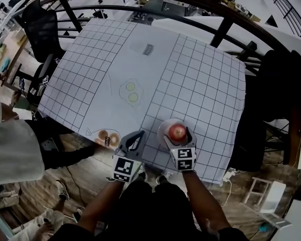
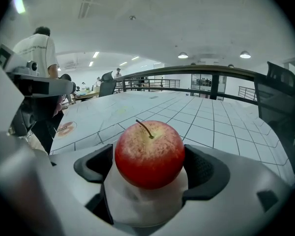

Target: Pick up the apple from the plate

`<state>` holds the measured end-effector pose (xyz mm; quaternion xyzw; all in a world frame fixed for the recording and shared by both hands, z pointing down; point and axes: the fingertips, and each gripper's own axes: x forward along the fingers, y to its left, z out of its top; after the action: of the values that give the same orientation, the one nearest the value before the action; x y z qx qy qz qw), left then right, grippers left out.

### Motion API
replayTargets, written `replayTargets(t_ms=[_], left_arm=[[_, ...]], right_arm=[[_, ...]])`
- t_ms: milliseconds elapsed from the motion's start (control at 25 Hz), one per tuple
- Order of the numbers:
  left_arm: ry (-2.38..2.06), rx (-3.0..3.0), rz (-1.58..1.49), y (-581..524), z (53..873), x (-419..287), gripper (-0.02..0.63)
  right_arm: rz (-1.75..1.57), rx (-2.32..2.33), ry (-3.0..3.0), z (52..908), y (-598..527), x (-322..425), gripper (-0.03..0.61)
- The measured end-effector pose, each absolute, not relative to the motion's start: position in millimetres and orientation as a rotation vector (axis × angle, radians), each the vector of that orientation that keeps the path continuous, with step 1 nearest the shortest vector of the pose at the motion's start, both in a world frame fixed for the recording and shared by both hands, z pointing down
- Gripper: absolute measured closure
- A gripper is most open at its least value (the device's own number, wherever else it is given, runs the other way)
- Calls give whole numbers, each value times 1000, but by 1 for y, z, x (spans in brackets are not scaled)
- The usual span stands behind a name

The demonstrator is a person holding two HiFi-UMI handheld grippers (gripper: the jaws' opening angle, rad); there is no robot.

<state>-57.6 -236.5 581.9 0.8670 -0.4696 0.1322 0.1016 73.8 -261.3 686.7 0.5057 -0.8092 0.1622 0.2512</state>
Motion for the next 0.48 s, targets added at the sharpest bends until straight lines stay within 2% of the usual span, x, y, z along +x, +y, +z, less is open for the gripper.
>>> replayTargets(t_ms=[480], left_arm=[[-1368, 2563, 410, -227, 584, -59, 594]], right_arm=[[439, 1362, -2163, 690, -258, 75, 154]])
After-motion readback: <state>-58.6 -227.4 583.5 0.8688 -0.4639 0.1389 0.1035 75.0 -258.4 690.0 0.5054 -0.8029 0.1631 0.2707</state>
